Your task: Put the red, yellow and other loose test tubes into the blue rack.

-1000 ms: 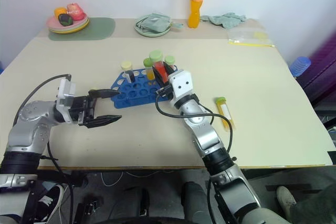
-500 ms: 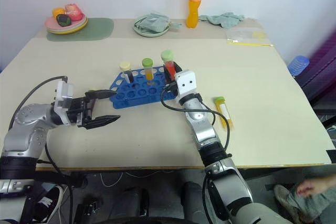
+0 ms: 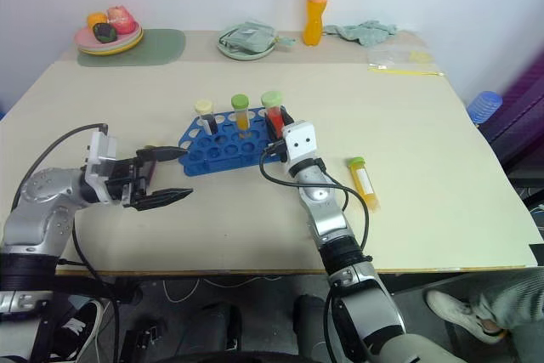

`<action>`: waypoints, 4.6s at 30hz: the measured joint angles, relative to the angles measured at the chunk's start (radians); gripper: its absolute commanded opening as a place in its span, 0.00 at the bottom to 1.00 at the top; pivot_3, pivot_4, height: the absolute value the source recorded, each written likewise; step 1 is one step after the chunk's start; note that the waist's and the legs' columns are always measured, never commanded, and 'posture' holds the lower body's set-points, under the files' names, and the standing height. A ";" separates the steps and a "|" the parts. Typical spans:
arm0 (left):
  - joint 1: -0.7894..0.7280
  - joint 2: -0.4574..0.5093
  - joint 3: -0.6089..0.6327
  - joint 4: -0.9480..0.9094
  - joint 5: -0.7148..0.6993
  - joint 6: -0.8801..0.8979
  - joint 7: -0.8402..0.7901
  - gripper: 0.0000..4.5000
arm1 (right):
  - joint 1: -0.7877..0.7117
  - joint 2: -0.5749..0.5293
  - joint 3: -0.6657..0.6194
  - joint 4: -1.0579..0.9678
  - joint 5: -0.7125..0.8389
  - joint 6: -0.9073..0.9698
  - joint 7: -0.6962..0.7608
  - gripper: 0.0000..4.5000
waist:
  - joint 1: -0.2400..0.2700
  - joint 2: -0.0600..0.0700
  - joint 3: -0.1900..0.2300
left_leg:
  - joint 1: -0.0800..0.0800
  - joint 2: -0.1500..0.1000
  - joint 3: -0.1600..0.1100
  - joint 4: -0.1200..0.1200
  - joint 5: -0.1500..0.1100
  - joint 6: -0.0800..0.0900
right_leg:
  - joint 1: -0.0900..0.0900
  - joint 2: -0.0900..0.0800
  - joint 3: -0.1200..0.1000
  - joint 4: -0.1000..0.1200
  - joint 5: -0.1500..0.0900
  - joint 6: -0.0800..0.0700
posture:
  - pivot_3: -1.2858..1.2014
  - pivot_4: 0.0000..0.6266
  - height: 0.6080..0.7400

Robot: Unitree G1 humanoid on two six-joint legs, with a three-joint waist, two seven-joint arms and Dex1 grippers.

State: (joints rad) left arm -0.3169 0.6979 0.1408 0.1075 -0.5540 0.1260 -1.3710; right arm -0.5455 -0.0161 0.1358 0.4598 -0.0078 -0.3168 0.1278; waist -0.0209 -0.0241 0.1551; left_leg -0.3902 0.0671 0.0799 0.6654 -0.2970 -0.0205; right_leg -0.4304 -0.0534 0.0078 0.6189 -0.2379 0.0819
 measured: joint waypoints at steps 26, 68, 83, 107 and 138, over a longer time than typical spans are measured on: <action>0.013 0.006 0.001 -0.083 -0.004 0.043 0.056 1.00 | 0.166 -0.094 -0.082 -0.358 0.119 0.151 0.169 0.98 | 0.004 0.000 0.000 | 0.001 0.000 0.000 0.000 0.001 -0.001 | 0.000 -0.001 0.000 0.002 0.000 0.000 | 0.52 0.24 1.00; 0.134 -0.123 -0.060 -0.211 0.030 -0.014 0.178 1.00 | -0.253 -0.774 0.022 -0.379 0.628 1.926 0.181 0.98 | 0.006 0.000 0.000 | -0.001 -0.002 0.001 0.000 -0.001 0.001 | 0.000 -0.003 0.002 -0.004 0.000 0.000 | 0.52 0.24 1.00; 0.159 -0.125 -0.060 -0.229 0.028 -0.004 0.196 1.00 | -0.294 -0.689 -0.023 -0.292 0.615 1.923 0.113 0.18 | 0.000 0.000 -0.001 | -0.001 -0.002 0.001 0.000 -0.001 0.001 | -0.001 -0.001 0.002 -0.003 0.000 0.000 | 0.52 0.24 1.00; 0.041 -0.051 -0.043 -0.107 0.017 0.015 0.099 1.00 | 0.093 -0.047 0.027 -0.825 0.290 0.557 0.138 0.18 | 0.001 0.001 0.000 | 0.000 0.001 -0.001 0.000 -0.001 0.001 | 0.000 0.003 0.002 0.000 0.000 0.000 | 0.52 0.24 1.00; 0.115 -0.021 0.020 -0.170 -0.005 0.044 0.134 1.00 | -0.027 0.049 0.056 0.077 0.064 -0.057 0.265 0.18 | 0.000 0.001 0.000 | 0.003 0.001 0.000 0.000 0.001 -0.002 | 0.000 0.003 0.003 0.006 0.001 -0.001 | 0.52 0.24 1.00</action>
State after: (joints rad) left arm -0.2024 0.6771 0.1609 -0.0620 -0.5587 0.1697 -1.2366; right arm -0.5722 0.0329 0.1916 0.5366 0.0559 -0.3738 0.3932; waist -0.0209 -0.0229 0.1552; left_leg -0.3873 0.0681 0.0802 0.6657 -0.2960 -0.0224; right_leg -0.4305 -0.0509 0.0107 0.6247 -0.2372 0.0813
